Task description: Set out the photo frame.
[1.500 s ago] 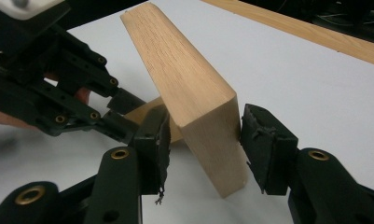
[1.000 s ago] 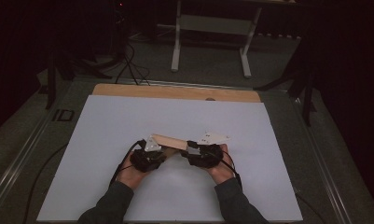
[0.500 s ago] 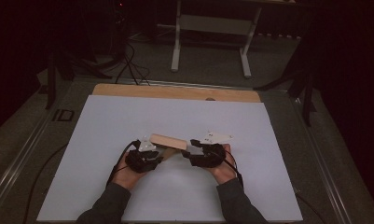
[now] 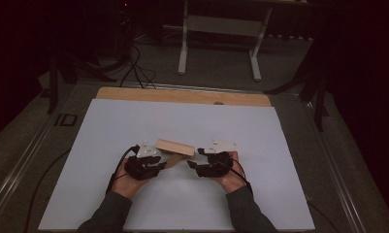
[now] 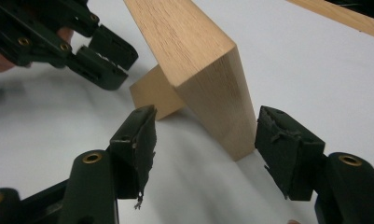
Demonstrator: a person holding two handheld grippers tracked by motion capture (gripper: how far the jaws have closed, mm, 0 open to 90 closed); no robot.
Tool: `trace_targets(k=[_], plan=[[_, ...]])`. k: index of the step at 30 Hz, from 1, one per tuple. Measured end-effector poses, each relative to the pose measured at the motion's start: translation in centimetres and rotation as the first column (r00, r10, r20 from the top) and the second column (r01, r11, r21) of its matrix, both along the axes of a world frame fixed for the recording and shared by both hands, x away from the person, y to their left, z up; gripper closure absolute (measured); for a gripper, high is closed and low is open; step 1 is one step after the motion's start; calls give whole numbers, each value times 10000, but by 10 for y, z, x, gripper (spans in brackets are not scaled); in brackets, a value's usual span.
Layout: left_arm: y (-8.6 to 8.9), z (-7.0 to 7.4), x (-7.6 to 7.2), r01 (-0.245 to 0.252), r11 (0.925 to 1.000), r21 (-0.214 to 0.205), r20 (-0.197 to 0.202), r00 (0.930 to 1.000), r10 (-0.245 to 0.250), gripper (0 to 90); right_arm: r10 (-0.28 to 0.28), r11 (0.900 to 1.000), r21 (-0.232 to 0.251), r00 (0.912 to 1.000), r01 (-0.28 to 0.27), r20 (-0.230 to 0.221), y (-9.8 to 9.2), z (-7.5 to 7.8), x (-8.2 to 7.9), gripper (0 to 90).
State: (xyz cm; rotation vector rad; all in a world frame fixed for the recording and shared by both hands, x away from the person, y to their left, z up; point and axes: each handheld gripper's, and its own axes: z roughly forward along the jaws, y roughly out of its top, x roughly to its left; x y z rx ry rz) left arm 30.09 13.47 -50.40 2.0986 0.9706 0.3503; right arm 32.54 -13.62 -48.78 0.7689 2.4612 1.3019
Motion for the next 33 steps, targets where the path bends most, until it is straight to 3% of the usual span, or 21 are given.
trace_targets(k=[11, 17, 24, 29, 33], plan=[[5, 7, 1, 18, 9990, -453, 117, 9999, -13, 659, 177, 9982, -567, 9997, -185, -148, -2, -6, -1, 408], [5, 9, 1, -24, 9991, -428, 240, 9997, 35, 668, 58, 9974, -714, 9995, -79, -297, -5, -9, 1, 467], [6, 12, 1, -30, 9987, -502, 316, 9995, 46, 678, 130, 9955, -933, 9996, -154, -264, -6, -10, 1, 416], [9, 15, 1, -75, 9980, -632, 424, 9991, 102, 693, -410, 9938, -1038, 9991, 399, -82, -11, -10, 4, 505], [10, 16, 1, -52, 9975, -698, 450, 9990, 84, 712, -734, 9940, -809, 9973, 736, 53, -14, -10, 7, 598]])
